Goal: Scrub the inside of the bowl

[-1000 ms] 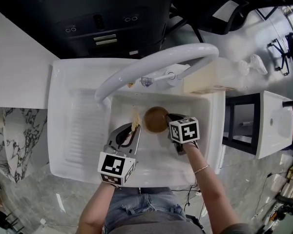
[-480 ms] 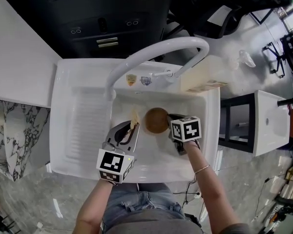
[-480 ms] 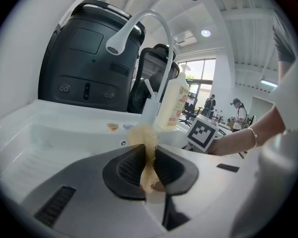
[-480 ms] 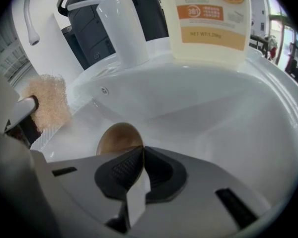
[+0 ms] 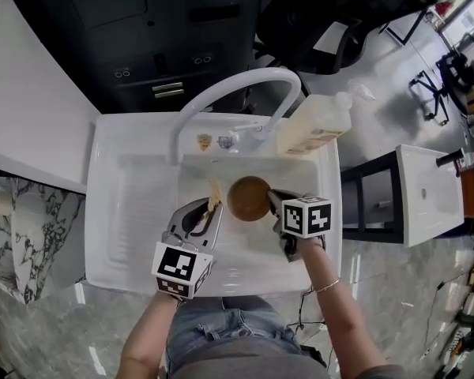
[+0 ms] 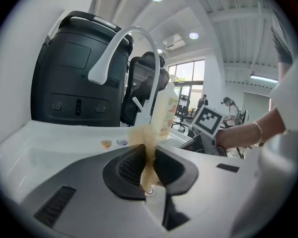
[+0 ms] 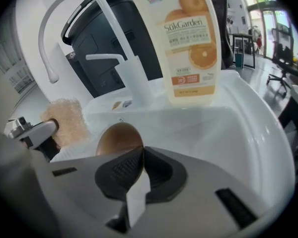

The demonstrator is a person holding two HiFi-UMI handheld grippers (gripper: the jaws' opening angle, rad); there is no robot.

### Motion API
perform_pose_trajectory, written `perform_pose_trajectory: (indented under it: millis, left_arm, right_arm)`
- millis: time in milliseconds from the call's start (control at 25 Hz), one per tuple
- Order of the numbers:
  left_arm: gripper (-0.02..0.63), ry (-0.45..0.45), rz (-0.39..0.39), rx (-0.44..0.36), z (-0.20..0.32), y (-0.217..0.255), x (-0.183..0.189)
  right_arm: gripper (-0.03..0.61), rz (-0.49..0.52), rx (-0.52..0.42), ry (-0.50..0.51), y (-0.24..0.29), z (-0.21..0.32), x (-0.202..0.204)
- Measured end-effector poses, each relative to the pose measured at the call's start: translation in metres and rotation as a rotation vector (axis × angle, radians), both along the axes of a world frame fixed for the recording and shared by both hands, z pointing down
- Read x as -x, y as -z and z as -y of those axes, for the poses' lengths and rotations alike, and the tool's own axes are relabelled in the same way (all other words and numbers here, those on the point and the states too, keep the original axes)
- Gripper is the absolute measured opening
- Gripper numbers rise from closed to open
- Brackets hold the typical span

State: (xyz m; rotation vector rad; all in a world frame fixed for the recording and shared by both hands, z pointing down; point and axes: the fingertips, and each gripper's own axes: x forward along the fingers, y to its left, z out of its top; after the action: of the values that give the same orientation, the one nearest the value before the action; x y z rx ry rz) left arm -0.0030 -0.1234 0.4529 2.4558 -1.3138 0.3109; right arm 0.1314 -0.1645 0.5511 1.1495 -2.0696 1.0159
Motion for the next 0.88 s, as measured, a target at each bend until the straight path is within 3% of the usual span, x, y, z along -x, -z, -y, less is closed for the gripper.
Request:
perform_pose_trajectory:
  millis: [400,640,880]
  left_arm:
    - [0.046,-0.113,0.024,-0.080,-0.007,0.048,-0.035]
    - [0.046,-0.148,0.084,-0.048,0.003,0.055,-0.057]
    - [0.046,-0.117,0.141,0.009,0.011,0.041,-0.059]
  right_arm:
    - [0.020,0.011,-0.185,-0.095,0.062,0.001,-0.009]
    - [0.020,0.004,-0.269,-0.140,0.085,-0.001,0.000]
    - [0.020,-0.014,-0.316,-0.162,0.095,-0.004,0.009]
